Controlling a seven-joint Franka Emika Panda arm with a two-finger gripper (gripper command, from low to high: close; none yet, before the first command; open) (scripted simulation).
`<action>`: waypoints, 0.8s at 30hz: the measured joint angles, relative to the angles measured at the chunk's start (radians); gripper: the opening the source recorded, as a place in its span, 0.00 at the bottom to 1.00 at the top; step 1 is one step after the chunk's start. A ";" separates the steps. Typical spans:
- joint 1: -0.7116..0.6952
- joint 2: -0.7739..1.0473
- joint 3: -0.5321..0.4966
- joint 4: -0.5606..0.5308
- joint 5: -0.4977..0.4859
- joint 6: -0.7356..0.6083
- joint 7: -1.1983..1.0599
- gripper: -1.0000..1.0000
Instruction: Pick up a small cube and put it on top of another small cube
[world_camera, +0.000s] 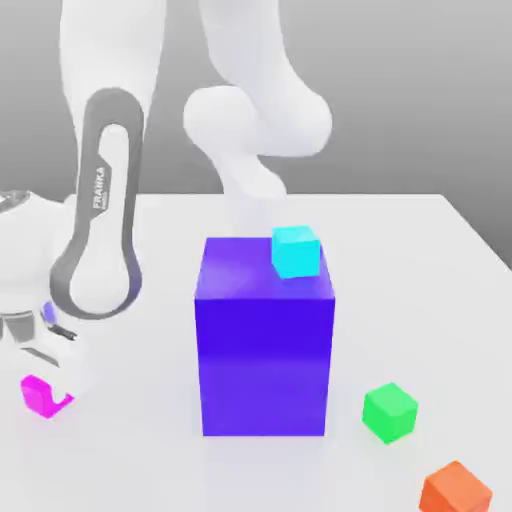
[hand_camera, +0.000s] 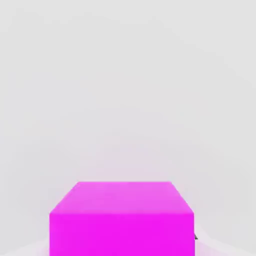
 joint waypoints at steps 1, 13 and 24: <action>0.022 -0.025 -0.028 -0.008 -0.032 -0.016 0.024 0.00; 0.344 -0.186 0.051 -0.028 -0.343 -0.133 0.223 0.00; 0.848 -0.366 0.328 -0.114 -0.535 -0.183 0.354 0.00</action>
